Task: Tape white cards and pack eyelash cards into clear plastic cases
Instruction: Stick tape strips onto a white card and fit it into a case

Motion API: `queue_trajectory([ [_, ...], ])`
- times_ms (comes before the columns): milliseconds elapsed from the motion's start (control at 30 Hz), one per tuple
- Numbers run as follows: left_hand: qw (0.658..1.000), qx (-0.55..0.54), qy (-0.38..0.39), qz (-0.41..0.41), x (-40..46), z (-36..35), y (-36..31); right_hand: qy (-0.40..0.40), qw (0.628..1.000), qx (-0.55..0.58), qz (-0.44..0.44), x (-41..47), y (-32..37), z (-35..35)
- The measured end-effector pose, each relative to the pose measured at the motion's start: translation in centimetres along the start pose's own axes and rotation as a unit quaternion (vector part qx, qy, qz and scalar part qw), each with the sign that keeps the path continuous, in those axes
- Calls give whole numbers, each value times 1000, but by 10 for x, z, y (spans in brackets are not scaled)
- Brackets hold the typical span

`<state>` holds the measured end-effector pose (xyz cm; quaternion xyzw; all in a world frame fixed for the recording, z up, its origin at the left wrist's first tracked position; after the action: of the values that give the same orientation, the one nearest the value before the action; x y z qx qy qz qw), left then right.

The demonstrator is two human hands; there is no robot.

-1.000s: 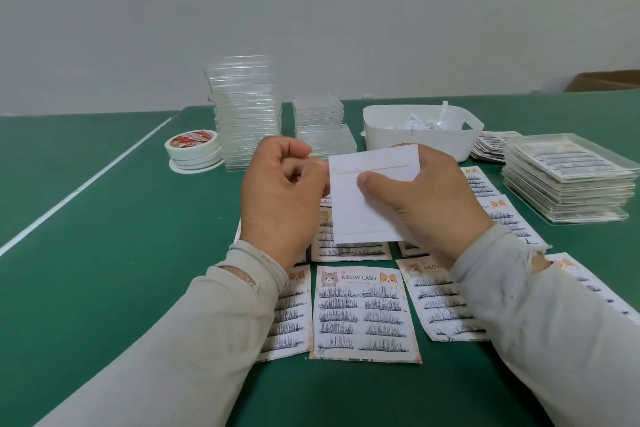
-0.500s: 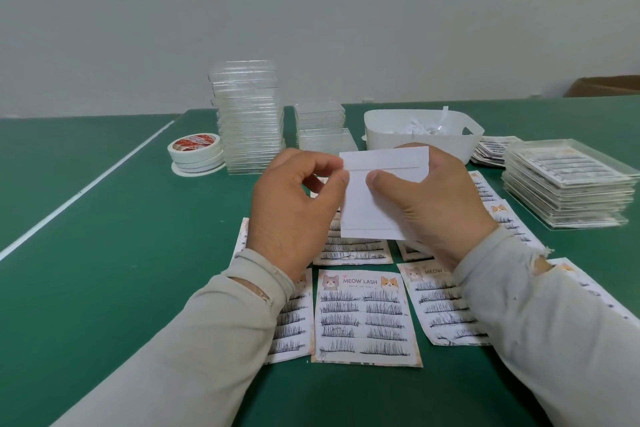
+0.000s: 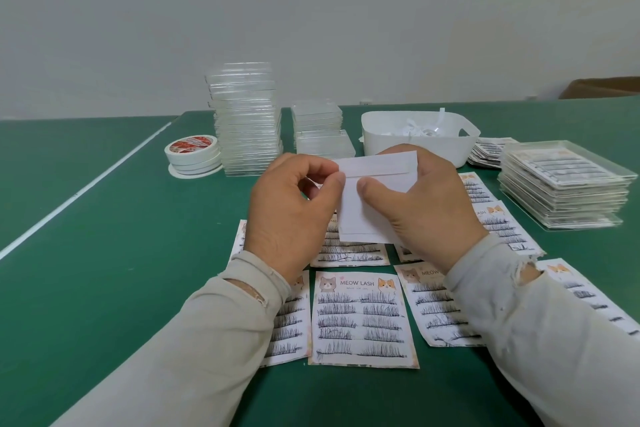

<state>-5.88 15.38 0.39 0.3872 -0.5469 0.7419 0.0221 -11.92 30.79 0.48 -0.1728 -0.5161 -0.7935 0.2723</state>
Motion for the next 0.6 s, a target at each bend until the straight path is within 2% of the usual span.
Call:
queue_trajectory([
  [600,1000,-7,2,21,1,-1,6,6,1000,0,20,-1,2,0],
])
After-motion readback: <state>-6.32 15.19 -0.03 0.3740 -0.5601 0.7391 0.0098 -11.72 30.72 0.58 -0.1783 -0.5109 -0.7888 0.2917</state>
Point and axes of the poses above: each hand's wrist, its own x-axis towards the middle knuckle, its own z-axis out of the back of the hand, y = z × x, the point moved 3 cm from there along x, towards the middle knuckle, and after that the axes turned 11 degrees about -x, right-handed, at the moved point
